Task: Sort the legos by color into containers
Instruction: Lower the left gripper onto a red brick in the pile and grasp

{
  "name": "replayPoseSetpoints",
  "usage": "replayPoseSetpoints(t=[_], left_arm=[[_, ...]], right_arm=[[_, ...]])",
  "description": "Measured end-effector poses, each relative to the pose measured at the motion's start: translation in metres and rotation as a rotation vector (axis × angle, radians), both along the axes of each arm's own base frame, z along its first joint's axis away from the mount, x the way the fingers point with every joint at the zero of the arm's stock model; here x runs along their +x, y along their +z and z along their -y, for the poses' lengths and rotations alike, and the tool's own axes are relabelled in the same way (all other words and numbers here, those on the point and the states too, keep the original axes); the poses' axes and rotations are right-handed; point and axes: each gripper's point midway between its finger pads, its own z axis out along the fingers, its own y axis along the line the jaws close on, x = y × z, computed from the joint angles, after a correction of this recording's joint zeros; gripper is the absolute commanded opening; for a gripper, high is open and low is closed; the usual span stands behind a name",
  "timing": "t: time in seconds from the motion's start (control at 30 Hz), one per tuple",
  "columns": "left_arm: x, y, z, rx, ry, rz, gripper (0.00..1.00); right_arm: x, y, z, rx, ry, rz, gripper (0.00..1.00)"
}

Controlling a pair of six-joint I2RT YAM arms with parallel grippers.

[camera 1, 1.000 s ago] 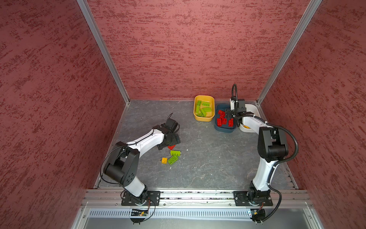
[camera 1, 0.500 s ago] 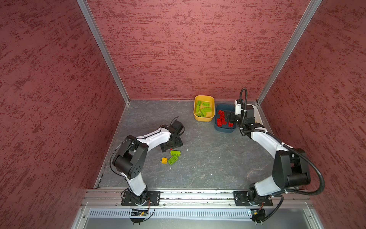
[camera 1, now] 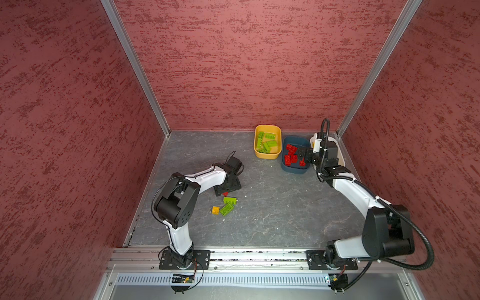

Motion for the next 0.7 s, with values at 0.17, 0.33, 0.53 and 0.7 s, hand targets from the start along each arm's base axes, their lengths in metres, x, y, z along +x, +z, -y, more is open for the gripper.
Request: replayPoseSetpoints(t=[0.17,0.33,0.53,0.7], left_arm=[[-0.006,0.001,0.024,-0.075,-0.121,-0.022,0.87],[0.000,0.004,0.051,-0.123,-0.189,-0.022,0.86],[-0.001,0.003,0.059,-0.098,-0.223,-0.017,0.85],[0.005,-0.001,0.048,-0.023,-0.220,-0.016,0.75]], right_arm=[[0.000,0.000,0.000,0.016,-0.008,-0.001,0.99],[0.001,-0.004,0.000,0.036,-0.018,-0.011,0.99],[0.002,-0.006,0.000,0.049,-0.025,-0.016,0.99],[0.002,-0.005,0.000,0.058,-0.030,-0.016,0.99]])
